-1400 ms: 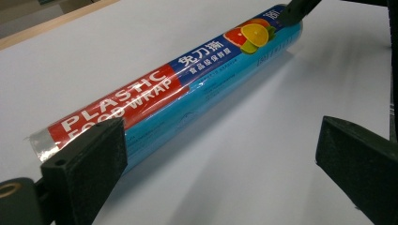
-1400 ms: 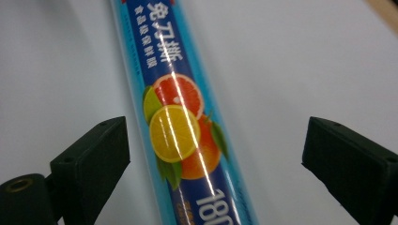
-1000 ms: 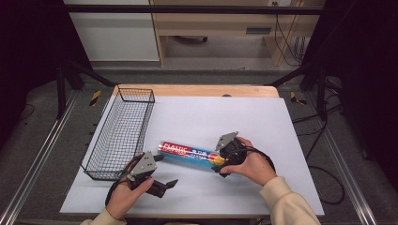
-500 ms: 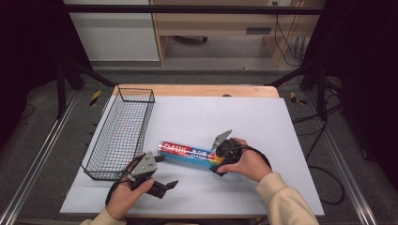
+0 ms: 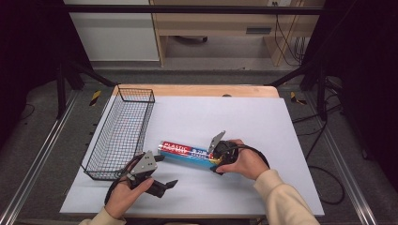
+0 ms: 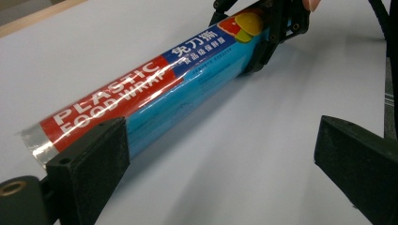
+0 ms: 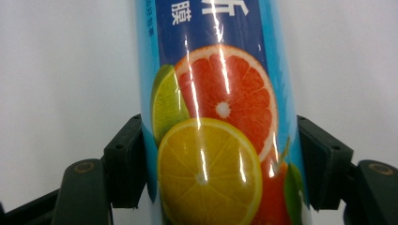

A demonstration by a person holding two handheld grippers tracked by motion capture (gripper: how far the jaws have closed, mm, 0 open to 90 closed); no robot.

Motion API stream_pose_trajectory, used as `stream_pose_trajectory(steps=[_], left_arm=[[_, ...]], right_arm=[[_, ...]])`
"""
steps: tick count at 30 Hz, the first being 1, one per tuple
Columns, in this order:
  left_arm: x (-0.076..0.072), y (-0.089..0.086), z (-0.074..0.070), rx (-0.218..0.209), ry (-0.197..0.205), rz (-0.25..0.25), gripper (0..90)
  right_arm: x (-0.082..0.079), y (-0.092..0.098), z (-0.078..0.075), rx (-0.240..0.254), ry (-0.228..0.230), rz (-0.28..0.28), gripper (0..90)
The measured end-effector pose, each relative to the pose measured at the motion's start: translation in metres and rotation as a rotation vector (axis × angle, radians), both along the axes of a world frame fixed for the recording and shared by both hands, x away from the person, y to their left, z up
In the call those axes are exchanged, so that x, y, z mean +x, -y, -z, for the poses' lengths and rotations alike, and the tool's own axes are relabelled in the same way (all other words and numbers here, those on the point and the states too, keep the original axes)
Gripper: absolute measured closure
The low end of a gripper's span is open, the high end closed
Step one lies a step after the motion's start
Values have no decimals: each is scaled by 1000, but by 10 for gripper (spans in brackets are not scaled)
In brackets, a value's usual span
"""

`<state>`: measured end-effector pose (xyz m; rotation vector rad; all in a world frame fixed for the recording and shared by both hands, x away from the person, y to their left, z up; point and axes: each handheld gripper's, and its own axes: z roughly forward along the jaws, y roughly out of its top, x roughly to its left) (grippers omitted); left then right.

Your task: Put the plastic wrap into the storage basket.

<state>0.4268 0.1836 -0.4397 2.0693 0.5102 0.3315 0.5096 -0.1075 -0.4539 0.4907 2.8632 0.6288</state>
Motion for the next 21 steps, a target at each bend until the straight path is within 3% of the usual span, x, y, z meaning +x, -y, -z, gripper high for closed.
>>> stream_pose_trajectory(steps=[4, 7, 11, 16, 17, 21], left_arm=[[1, -2, -5, 11, 13, 0, 39], [3, -5, -10, 11, 12, -4, 39], [11, -4, -21, 30, 16, -9, 45], [18, 1, -37, 84, 49, 5, 45], [22, 5, -47, 118, 72, 17, 46], [29, 11, -67, 177, 110, 55, 45]], right_arm=[[-2, -1, -1, -10, 10, -9, 305], [-4, 0, -2, -16, 47, -18, 307], [-5, 8, -14, 21, 73, -5, 309], [-11, 16, -37, -20, 107, -24, 309], [-12, 18, -42, -28, 111, -27, 309], [-17, 23, -58, -67, 128, -60, 309]])
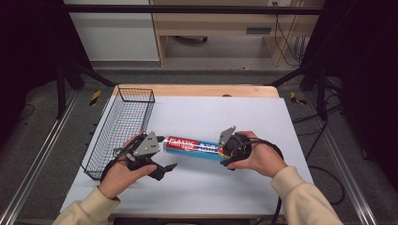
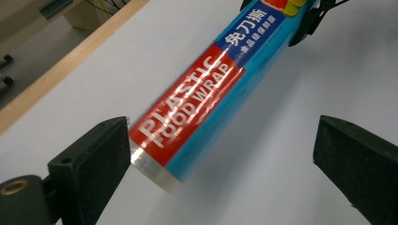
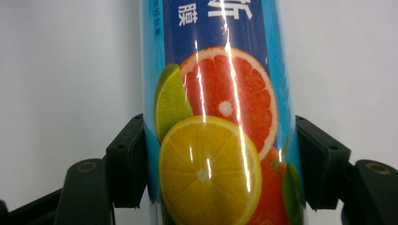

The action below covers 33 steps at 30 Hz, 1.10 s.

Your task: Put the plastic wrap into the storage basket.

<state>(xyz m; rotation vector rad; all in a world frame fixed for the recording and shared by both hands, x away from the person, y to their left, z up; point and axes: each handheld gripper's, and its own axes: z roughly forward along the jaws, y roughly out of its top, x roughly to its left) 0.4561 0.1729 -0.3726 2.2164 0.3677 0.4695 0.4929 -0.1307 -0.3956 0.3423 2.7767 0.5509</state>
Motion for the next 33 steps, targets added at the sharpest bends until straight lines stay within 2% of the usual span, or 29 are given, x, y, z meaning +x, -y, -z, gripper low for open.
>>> stream_pose_trajectory(steps=[3, 4, 5, 12, 14, 17, 18, 22, 33], left_arm=[[5, 3, -9, 22, 13, 22, 45], [9, 5, -18, 60, 43, 45, 45], [11, 6, -22, 76, 53, 52, 46], [22, 18, -39, 176, 58, 120, 51], [23, 19, -39, 175, 52, 126, 51], [27, 21, -37, 208, 47, 142, 50], [27, 21, -37, 208, 47, 142, 51], [30, 23, -34, 256, 55, 176, 55], [31, 32, -30, 288, 30, 214, 81]], right_arm=[[-1, 3, -7, -10, 6, -15, 309], [-2, 5, -14, -7, 7, -24, 310], [-3, 5, -18, -11, 13, -29, 309], [-5, -2, -38, -15, 40, -80, 310], [-5, -4, -41, -18, 44, -86, 310], [-7, -9, -46, -38, 56, -98, 310], [-7, -9, -46, -38, 56, -98, 310], [-9, -13, -51, -34, 62, -120, 310], [-11, -23, -54, -43, 60, -146, 311]])
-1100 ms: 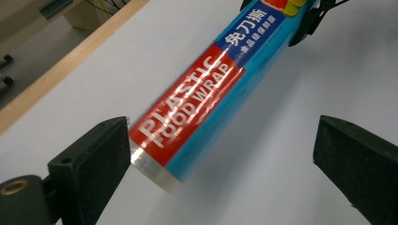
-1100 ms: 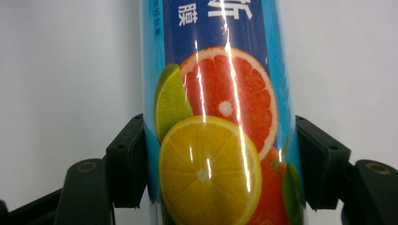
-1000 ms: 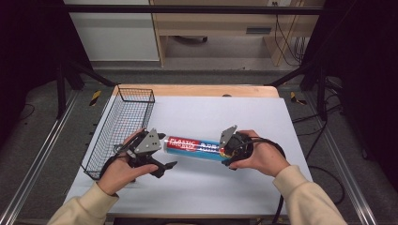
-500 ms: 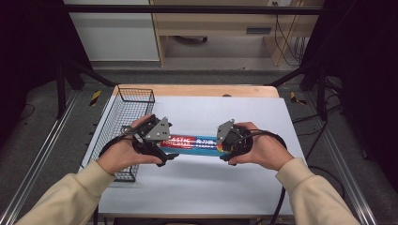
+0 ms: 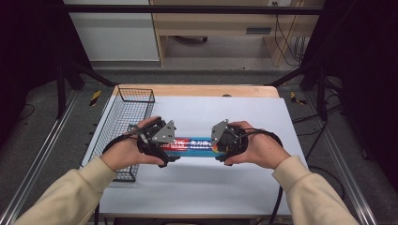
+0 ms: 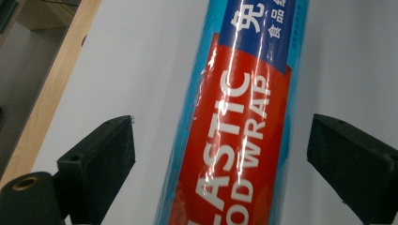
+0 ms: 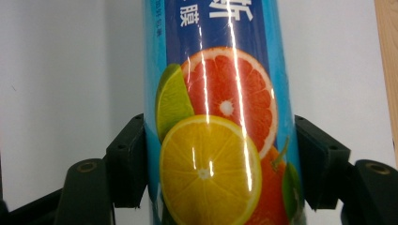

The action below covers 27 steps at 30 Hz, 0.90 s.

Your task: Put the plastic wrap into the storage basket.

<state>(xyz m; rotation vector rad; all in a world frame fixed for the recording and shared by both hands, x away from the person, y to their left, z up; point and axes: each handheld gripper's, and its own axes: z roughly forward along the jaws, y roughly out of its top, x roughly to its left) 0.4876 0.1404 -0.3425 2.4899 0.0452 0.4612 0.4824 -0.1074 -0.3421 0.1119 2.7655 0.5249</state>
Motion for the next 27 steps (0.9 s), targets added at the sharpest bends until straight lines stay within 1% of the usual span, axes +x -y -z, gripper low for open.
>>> stream_pose_trajectory(steps=[2, 3, 6, 8, 9, 10, 11, 13, 15, 18, 20, 25, 27], left_arm=[[0, 3, 2, 6, -13, 13, 109], [0, 3, 2, 6, -13, 13, 115], [1, 10, 7, 43, -33, 39, 160], [0, 14, 10, 62, -37, 44, 162], [0, 14, 10, 62, -37, 44, 163], [0, 17, 11, 82, -35, 48, 163], [0, 18, 12, 89, -36, 52, 170], [0, 20, 12, 98, -27, 56, 187], [0, 23, 12, 108, -27, 62, 225], [0, 24, 13, 110, -33, 62, 285], [1, 25, 13, 128, -28, 68, 290], [1, 26, 13, 146, -25, 65, 291], [1, 26, 14, 161, -19, 67, 291]], right_arm=[[0, -1, 0, 3, -6, -8, 311], [-1, -1, 1, 3, -5, -11, 311], [-2, -3, 2, 10, -6, -17, 311], [-2, -4, 1, 7, -9, -18, 311], [-2, -4, 1, 7, -9, -18, 311], [-3, -4, 1, 11, -8, -19, 311], [-3, -5, 1, 12, -9, -29, 311], [-3, -5, 0, 11, -11, -28, 311], [-4, -6, 0, 12, -10, -30, 311], [-4, -7, -1, 11, -9, -33, 311], [-4, -7, -1, 17, -14, -32, 312], [-3, -7, 0, 24, -21, -31, 312], [-3, -8, 0, 28, -17, -34, 312]])
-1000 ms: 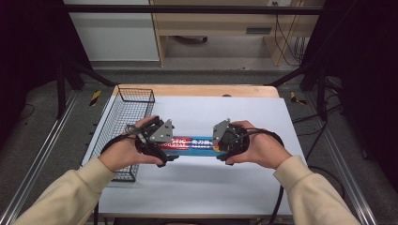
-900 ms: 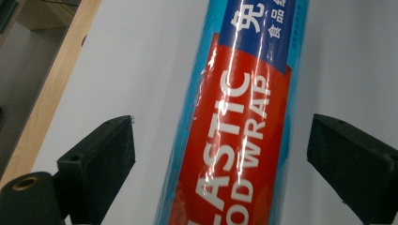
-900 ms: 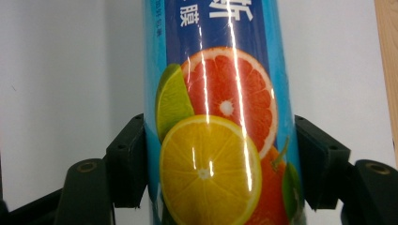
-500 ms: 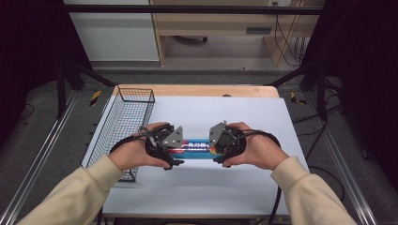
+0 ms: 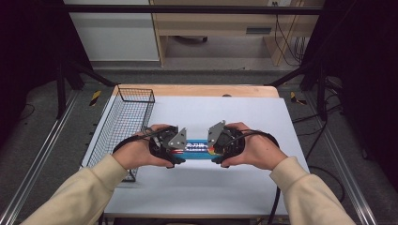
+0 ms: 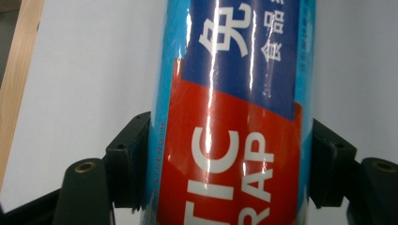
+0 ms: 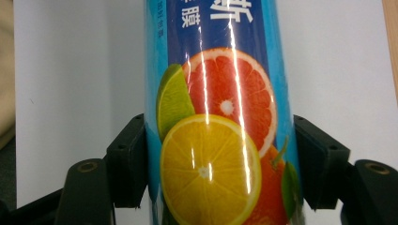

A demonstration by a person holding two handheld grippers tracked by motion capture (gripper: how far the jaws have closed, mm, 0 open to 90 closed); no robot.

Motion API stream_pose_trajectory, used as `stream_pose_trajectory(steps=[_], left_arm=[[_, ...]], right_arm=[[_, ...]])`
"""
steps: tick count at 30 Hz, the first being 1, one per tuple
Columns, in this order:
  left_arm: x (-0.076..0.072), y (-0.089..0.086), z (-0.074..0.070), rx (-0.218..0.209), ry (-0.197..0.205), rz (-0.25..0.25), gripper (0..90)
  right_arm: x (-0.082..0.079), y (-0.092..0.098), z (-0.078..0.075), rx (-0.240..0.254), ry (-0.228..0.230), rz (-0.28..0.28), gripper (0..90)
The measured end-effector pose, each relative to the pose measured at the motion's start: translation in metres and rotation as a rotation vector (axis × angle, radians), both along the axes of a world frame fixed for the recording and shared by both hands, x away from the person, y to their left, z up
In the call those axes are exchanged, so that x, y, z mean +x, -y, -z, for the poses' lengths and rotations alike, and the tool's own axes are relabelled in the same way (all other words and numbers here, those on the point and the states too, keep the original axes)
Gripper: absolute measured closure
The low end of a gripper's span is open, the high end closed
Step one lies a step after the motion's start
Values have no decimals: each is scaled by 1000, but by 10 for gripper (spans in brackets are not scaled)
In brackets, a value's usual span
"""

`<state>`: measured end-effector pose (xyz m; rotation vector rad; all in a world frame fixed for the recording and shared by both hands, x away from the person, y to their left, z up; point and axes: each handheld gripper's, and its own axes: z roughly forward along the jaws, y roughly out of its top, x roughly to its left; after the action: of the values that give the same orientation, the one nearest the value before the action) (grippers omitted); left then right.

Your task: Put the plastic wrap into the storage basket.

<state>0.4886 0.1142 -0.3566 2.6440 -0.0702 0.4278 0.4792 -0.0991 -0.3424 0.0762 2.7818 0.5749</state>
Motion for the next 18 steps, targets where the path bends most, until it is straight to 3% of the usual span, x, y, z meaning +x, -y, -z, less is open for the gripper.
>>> stream_pose_trajectory(steps=[5, 18], left_arm=[[-2, 3, 3, 46, 20, 5, 300], [-10, 4, 3, 31, 42, -9, 311]], right_arm=[[-1, -2, 0, 0, -7, 0, 313], [-2, 1, 3, -1, -14, -12, 308]])
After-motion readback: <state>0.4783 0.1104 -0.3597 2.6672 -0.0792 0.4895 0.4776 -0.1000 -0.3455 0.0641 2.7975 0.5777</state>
